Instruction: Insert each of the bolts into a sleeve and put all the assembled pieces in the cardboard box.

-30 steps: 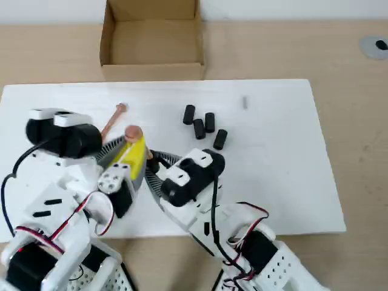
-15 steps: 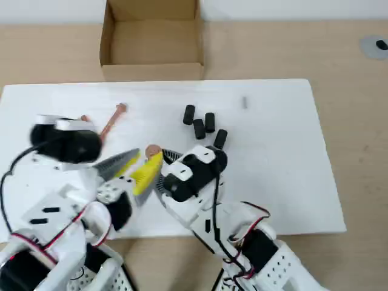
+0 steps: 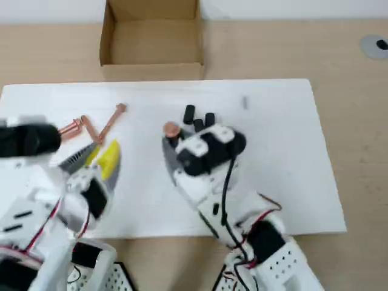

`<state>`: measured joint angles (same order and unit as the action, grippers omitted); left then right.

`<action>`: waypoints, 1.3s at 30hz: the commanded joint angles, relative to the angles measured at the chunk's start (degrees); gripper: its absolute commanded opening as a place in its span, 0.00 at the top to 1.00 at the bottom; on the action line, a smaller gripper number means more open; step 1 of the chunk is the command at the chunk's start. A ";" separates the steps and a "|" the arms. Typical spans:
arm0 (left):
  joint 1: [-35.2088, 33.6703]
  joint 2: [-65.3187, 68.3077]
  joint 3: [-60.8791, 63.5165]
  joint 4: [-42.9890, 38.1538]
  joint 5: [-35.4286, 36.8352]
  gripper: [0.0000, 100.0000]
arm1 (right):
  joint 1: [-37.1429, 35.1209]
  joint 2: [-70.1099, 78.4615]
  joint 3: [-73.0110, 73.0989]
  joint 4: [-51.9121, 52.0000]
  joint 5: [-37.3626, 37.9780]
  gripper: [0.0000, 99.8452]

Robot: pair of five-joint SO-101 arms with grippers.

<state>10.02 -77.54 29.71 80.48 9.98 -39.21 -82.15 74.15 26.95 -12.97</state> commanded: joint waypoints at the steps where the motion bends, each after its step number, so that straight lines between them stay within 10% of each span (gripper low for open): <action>1: -3.96 3.74 -2.73 0.00 -5.63 0.99 | 3.03 12.09 -15.08 -1.58 -0.70 0.99; 39: -24.35 -26.42 23.38 -5.45 -19.60 0.99 | 17.80 129.71 -122.77 -5.45 -0.62 0.99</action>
<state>-13.54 -102.59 52.22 76.44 -9.10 -22.42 44.53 -38.29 21.05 -12.97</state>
